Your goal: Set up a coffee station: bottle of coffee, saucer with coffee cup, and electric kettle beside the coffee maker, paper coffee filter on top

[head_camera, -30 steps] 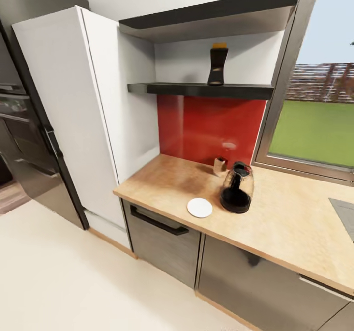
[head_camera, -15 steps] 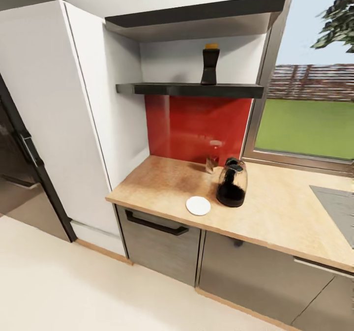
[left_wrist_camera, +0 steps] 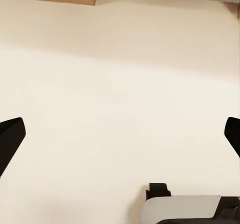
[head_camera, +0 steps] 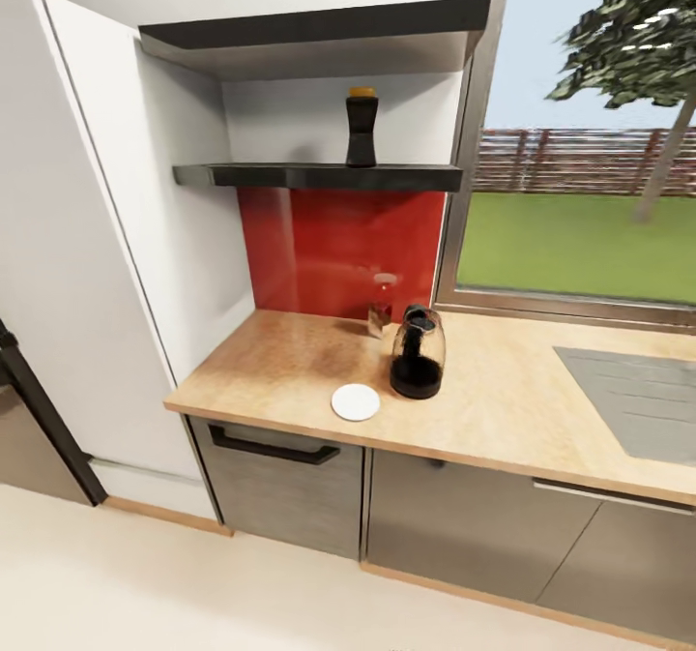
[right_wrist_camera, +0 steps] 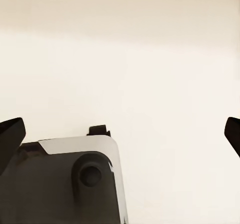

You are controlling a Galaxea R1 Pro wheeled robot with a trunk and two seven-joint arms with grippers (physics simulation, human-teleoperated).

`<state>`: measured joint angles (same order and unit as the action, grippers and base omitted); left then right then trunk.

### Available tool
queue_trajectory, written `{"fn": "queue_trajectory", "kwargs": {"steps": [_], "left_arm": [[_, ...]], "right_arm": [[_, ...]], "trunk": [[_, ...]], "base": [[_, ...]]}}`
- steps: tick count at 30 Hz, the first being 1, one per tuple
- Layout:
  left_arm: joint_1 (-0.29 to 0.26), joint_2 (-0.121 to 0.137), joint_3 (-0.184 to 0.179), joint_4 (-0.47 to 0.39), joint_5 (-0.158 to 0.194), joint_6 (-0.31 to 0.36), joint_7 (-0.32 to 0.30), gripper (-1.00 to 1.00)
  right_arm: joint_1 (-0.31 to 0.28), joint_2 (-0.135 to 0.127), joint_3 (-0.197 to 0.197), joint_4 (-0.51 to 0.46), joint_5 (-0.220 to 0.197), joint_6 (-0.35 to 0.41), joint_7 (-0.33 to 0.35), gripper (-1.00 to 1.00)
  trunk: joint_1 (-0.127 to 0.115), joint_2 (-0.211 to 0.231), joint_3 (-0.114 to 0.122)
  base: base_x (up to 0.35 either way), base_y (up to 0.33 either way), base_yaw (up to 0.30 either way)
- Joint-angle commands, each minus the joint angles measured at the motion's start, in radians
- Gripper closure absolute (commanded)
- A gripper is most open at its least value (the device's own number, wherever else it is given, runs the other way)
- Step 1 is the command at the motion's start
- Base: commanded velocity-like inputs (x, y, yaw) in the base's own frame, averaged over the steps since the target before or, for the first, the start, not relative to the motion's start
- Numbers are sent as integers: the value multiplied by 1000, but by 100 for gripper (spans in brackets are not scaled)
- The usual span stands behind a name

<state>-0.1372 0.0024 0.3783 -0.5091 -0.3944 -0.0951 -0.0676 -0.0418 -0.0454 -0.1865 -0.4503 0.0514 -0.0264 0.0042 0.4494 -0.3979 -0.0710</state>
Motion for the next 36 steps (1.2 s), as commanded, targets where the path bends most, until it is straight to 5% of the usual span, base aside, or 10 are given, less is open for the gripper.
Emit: {"fn": "queue_trajectory", "kwargs": {"steps": [1,9,36], "left_arm": [[-1,-1,8,0,-10,-5,-7,-100],[-1,-1,8,0,-9,-5,-6,-100],[-1,-1,8,0,-9,-5,-6,-100]], "right_arm": [[-1,0,-4,1,5,-3,0,-100],[-1,1,-4,1,5,-4,-1,-100],[-1,-1,-2,2,8,-57,-2,-100]], "trunk": [[1,-2,-2],[1,-2,-2],[1,-2,8]], "base": [[0,0,-274],[0,73,-177],[1,298,-45]]}}
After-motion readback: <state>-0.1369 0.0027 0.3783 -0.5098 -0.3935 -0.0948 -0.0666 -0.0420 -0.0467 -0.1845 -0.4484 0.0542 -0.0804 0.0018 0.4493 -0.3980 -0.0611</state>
